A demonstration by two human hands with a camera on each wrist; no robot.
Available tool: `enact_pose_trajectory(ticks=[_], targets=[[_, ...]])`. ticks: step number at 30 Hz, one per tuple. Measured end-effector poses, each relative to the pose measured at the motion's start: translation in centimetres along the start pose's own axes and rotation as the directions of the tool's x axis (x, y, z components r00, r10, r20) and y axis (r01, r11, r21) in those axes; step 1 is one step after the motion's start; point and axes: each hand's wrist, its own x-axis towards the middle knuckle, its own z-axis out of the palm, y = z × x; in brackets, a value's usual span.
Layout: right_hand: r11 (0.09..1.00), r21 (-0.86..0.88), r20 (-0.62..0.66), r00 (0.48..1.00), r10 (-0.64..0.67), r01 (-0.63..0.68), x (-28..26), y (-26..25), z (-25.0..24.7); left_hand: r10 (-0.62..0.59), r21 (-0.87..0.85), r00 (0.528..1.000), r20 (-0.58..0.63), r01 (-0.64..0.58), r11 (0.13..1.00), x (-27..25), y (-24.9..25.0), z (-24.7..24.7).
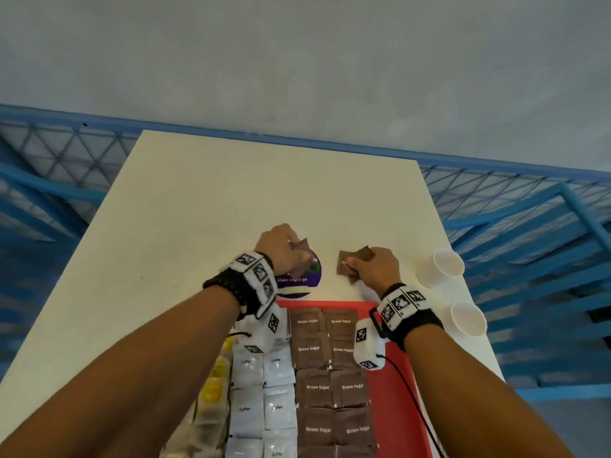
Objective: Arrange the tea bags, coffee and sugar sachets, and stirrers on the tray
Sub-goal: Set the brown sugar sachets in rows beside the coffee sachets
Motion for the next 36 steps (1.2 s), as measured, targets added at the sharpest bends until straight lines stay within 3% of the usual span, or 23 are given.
enact_pose_trajectory(ticks=[1,3,6,10,14,16,18,20,22,26,30,34,36], targets=[[0.993,0.118,-0.002,1.0,-0.017,0.017,-1.0,-0.2,-0.8,-0.051,-0.187,0.998,-0.028,0.045,0.981,-0.5,-0.4,-0.9],[0.936,0.351,0.052,0.998,-0.032,0.012,-4.3,-1.2,-2.5,-0.125,-0.512,0.992,0.005,0.11,0.852,-2.5,-0.8,-2.4],[0.847,0.531,0.188,0.973,-0.132,0.013,-11.3,-2.4,-4.7,-0.156,-0.742,0.978,0.139,0.208,0.638,-6.9,-1.4,-3.0],[0.766,0.642,0.328,0.914,-0.239,-0.03,-20.2,-1.9,-4.7,-0.077,-0.804,0.944,0.321,0.315,0.504,-14.5,-2.2,-0.7],[0.742,0.667,0.356,0.901,-0.248,-0.06,-26.5,-1.0,-2.8,-0.118,-0.812,0.912,0.393,0.404,0.421,-20.9,-3.5,2.9],[0.751,0.66,0.346,0.9,-0.265,-0.033,-29.2,-0.3,-1.7,-0.13,-0.853,0.899,0.418,0.437,0.285,-23.7,-4.3,4.2],[0.829,0.557,0.303,0.915,-0.266,0.056,-31.6,0.5,-0.4,-0.11,-0.872,0.879,0.464,0.475,0.117,-26.6,-4.9,4.8],[0.884,0.457,0.269,0.931,-0.246,0.101,-33.6,1.2,0.9,0.01,-0.837,0.837,0.547,0.547,-0.017,-29.0,-5.4,5.4],[0.901,0.413,0.238,0.939,-0.246,0.131,-35.0,1.6,1.7,0.091,-0.814,0.81,0.58,0.581,0.014,-30.6,-5.5,5.6],[0.908,0.223,0.113,0.916,-0.386,0.355,-35.9,2.2,1.9,0.084,-0.847,0.844,0.53,0.523,0.095,-32.4,-4.9,5.9],[0.89,0.131,0.073,0.891,-0.448,0.437,-37.1,1.5,1.0,0.055,-0.855,0.856,0.514,0.505,0.119,-33.1,-4.3,5.7],[0.876,0.331,0.095,0.911,-0.402,0.352,-37.6,1.3,-1.1,0.097,-0.872,0.88,0.465,0.436,0.224,-33.6,-4.8,4.9],[0.846,0.446,0.117,0.918,-0.378,0.292,-37.9,1.3,-2.2,0.076,-0.882,0.896,0.438,0.412,0.229,-33.7,-5.3,4.6]])
